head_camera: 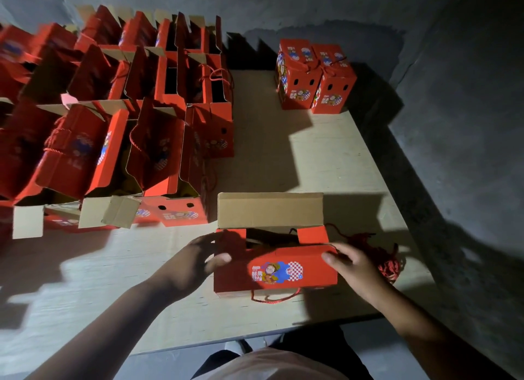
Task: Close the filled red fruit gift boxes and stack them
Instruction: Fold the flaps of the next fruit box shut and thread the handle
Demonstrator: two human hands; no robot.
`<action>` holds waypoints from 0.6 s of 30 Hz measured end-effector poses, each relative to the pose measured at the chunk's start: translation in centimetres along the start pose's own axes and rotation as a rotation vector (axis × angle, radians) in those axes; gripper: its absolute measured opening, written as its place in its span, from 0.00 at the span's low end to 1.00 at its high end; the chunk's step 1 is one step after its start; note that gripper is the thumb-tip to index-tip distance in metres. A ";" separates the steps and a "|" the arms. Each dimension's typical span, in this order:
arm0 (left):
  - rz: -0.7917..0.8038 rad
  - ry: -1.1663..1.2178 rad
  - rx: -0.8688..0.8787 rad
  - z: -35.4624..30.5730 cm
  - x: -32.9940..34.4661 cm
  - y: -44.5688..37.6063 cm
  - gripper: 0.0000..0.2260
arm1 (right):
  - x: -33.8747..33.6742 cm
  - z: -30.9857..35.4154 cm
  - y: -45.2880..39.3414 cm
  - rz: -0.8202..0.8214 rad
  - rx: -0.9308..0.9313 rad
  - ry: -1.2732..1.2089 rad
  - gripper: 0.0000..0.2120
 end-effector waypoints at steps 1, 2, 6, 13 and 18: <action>-0.043 -0.089 -0.014 0.0 0.4 -0.1 0.23 | 0.4 0.2 -0.4 -0.056 -0.010 -0.002 0.16; -0.082 -0.204 -0.038 0.0 0.8 -0.1 0.28 | 0.8 0.4 -0.8 -0.110 -0.018 0.025 0.21; -0.094 -0.495 0.074 -1.1 2.7 0.5 0.39 | 2.0 1.3 -0.8 -0.220 -0.252 0.425 0.20; -0.075 -0.645 0.085 -1.2 3.8 0.8 0.50 | 3.4 0.7 1.4 0.064 -0.424 0.816 0.44; -0.182 -0.643 0.154 -0.8 4.7 1.2 0.45 | 2.9 0.2 1.5 0.035 -0.455 0.900 0.45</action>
Point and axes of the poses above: each hand's wrist, its own y-axis away from the middle knuckle, its own x-axis out of the palm, z = x × y, the point moved 2 cm from there along -y, towards the middle knuckle, and after that the axes turned 4 degrees about -x, right-handed, at the moved point
